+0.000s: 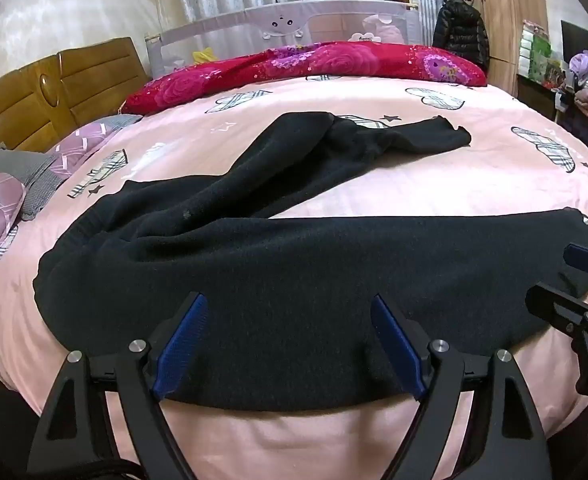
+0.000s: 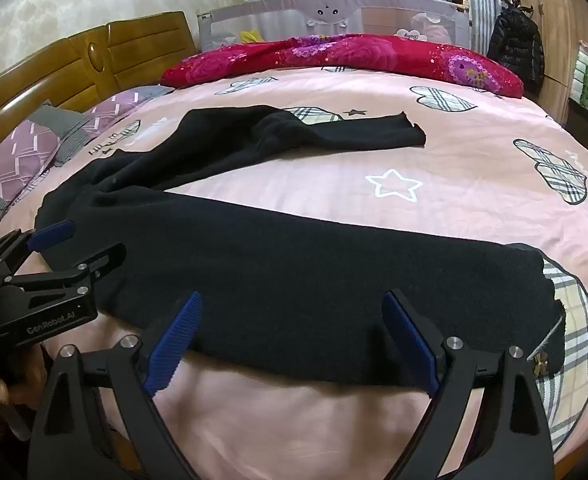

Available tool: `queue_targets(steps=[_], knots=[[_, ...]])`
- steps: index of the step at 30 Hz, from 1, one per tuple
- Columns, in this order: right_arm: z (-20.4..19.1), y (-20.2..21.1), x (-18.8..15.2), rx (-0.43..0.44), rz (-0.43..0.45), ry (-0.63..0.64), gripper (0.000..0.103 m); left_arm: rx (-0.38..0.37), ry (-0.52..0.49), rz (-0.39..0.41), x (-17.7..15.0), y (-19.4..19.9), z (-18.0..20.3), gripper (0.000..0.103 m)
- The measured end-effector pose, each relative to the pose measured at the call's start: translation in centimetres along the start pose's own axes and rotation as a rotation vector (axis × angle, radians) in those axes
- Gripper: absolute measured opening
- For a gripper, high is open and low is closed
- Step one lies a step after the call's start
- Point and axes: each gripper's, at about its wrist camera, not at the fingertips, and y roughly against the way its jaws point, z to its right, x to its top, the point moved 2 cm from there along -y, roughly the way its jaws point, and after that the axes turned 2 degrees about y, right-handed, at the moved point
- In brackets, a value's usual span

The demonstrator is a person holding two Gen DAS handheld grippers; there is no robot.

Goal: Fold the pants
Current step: 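Position both grippers open over the waistband of the black pants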

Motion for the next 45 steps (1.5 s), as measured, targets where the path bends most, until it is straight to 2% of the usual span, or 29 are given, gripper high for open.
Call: queue_targets(steps=[45], knots=[[-0.7, -0.9, -1.0, -0.002, 0.002, -0.001, 0.091, -0.032, 0.003, -0.015, 0.1, -0.8, -0.2, 0.084]])
